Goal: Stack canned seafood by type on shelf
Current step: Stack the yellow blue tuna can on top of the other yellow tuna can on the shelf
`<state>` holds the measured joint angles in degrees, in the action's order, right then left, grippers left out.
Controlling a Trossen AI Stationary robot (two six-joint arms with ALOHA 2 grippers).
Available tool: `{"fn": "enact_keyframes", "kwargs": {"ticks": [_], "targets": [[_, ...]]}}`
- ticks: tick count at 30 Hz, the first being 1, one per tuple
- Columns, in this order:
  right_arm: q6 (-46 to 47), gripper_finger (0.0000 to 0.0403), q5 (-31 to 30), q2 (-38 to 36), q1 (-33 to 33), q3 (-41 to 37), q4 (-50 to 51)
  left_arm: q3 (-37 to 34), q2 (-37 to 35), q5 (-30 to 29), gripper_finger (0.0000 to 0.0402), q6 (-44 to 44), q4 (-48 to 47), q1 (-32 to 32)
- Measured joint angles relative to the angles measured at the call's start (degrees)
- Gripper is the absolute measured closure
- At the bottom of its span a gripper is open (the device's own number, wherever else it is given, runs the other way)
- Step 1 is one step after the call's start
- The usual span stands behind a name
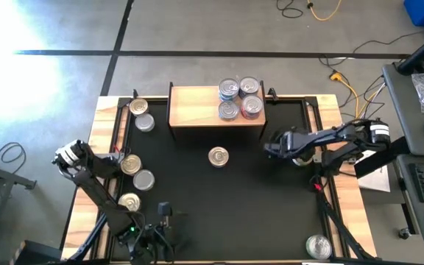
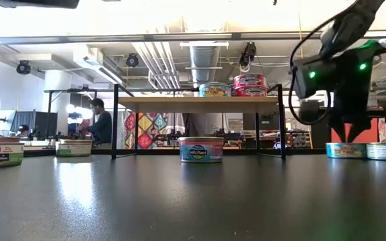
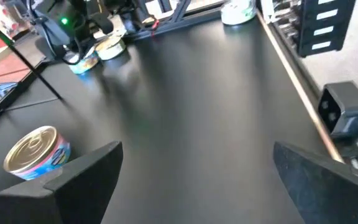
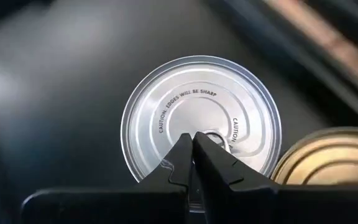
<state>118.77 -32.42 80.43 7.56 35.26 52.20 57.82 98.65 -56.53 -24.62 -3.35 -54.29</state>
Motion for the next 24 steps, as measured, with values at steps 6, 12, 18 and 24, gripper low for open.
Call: {"fn": "enact_keyframes", "kwargs": {"ticks": [6, 12, 18, 24], "targets": [[-6.7, 0.039, 4.7, 1.7, -17.9, 5.8, -5.0, 1.9, 3.6, 0.0, 0.0003, 1.2, -0.3, -0.2], [-6.3, 0.039, 2.8, 8.6, -31.4, 15.4, -12.3, 4.9, 6.0, -0.1, 0.0003, 4.7, -0.2, 2.1], [-16.6, 0.039, 0.7, 19.5, -35.8, 31.1, -14.0, 8.4, 10.0, 1.7, 0.0003, 7.1, -0.4, 4.5], [-46.3, 0.039, -4.0, 25.0, -39.2, 49.9, -7.3, 11.9, 14.6, 3.3, 0.0003, 10.6, -2.9, 6.4]]}}
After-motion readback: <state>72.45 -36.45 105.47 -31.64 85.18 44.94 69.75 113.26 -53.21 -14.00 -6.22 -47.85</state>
